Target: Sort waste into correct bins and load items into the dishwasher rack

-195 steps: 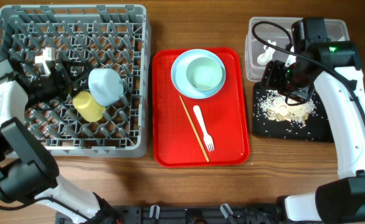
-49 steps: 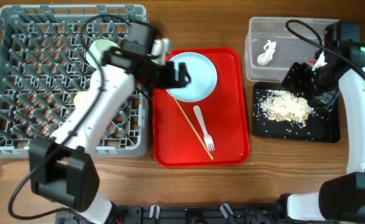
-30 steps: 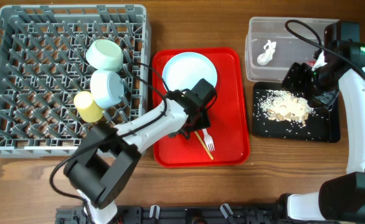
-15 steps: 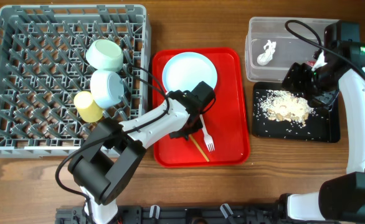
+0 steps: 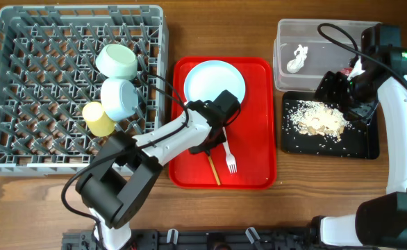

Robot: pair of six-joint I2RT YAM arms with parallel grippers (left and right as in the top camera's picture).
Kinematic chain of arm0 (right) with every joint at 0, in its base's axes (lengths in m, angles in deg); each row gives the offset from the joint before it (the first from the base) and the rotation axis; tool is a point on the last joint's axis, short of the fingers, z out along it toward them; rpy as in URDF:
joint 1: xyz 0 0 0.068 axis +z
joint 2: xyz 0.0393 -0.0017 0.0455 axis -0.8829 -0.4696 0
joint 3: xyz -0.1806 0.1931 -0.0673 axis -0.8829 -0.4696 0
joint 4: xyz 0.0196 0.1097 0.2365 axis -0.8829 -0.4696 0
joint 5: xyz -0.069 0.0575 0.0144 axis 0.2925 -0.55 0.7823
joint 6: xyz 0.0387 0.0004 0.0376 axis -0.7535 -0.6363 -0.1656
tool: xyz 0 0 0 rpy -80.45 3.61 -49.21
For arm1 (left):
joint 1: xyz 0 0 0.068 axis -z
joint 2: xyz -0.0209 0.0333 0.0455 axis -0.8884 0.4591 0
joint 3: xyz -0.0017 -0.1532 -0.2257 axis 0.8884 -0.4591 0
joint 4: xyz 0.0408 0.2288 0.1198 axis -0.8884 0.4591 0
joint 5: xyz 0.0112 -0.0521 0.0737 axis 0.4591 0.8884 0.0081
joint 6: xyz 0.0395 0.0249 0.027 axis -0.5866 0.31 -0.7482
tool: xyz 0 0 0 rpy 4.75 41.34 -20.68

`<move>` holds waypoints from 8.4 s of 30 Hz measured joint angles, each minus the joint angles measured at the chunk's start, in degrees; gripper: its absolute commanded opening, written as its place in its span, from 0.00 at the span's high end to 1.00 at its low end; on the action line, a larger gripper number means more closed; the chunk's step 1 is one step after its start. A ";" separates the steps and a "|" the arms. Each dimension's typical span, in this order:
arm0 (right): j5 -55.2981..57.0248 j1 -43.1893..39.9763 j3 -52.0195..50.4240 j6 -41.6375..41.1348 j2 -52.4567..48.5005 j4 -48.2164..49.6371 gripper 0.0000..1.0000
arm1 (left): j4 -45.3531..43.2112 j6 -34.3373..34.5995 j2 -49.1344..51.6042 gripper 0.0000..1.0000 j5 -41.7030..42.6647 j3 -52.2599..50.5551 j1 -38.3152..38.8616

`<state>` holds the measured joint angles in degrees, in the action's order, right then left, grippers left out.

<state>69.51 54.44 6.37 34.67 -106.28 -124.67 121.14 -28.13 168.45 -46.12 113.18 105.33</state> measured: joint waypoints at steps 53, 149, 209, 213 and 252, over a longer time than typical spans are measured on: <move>-0.02 0.00 0.00 1.25 0.00 -0.37 0.14 | -3.65 -46.27 -11.02 0.29 14.71 7.13 -23.58; -0.02 0.00 0.00 2.36 0.02 -0.13 0.14 | -4.85 -36.98 -8.81 0.35 -1.53 7.87 -29.31; -0.04 0.00 0.00 2.58 0.02 0.07 0.14 | -19.52 -55.41 7.76 0.96 4.17 8.33 0.90; -0.04 0.00 0.00 2.73 0.02 0.02 0.14 | -18.97 -55.41 7.06 0.96 4.02 8.74 0.90; -0.13 0.00 0.00 2.75 0.00 -0.42 0.14 | -27.26 -37.48 -6.67 0.42 50.80 13.03 -42.38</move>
<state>69.38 54.44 6.37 37.43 -106.28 -125.09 93.89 -65.62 161.78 4.67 126.20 62.95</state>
